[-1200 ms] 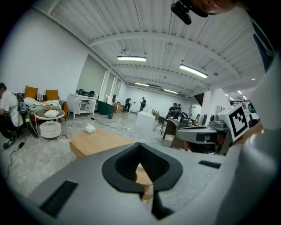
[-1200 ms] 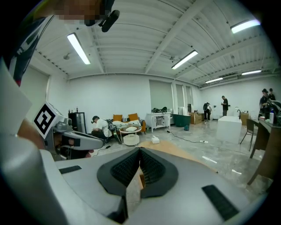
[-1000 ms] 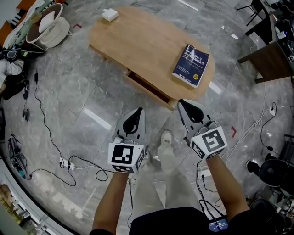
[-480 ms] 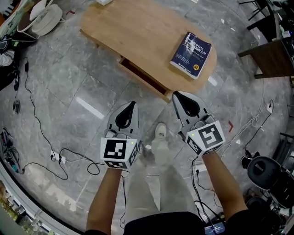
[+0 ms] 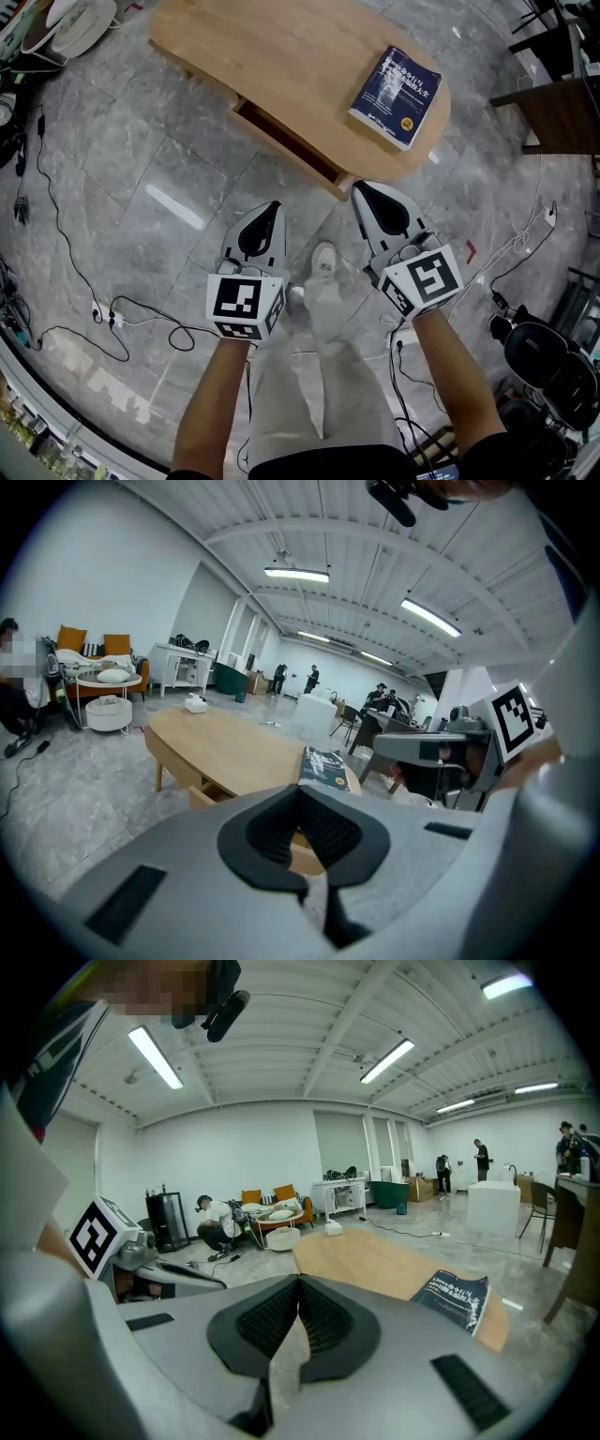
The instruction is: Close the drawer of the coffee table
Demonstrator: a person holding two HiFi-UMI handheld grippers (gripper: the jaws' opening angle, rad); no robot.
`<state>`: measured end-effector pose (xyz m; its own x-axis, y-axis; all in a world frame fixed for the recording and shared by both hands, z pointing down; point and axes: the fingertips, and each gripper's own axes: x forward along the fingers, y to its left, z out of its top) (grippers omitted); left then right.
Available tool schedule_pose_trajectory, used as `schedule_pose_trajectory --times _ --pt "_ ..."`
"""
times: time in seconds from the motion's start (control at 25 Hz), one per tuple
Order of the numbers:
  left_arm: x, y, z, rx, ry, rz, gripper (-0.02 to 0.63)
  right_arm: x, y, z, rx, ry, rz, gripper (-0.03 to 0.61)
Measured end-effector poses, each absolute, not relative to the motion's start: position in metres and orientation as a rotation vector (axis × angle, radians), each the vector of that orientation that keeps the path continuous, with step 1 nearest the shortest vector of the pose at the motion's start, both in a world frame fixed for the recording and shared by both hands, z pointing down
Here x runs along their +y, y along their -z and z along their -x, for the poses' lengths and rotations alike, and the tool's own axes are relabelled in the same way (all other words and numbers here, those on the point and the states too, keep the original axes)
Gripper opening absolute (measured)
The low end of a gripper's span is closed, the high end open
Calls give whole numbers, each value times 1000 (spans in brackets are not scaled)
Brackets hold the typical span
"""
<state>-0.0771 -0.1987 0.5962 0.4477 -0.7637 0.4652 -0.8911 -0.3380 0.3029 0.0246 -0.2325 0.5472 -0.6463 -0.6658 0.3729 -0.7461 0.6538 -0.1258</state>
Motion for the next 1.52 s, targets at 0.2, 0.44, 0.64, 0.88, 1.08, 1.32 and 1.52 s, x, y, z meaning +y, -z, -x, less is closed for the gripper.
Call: schedule_pose_trajectory --times 0.2,0.44,0.64,0.88,1.08,1.32,1.52 --pt "-205 -621 75 -1369 -345 -2176 -2 -232 -571 -28 -2560 -428 -1140 18" --pt "-210 -648 75 -1371 -369 -2154 -2 -233 -594 -26 -2552 -460 -1129 18" --pt "-210 -670 75 -1362 -389 -2135 -2 -240 -609 -24 -2556 -476 -1135 18" --pt "-212 -690 71 -1371 -380 -2087 -2 -244 -630 -31 -2540 -507 -1123 18" --pt "-217 -709 69 -1378 -392 -2063 -2 -248 -648 -39 -2526 -525 -1120 18" --pt "-224 -730 66 -1364 -410 -2035 -2 -256 -659 -43 -2522 -532 -1107 18" --pt "-231 -748 61 -1357 -431 -2020 -2 -266 -667 -50 -2517 -524 -1108 18"
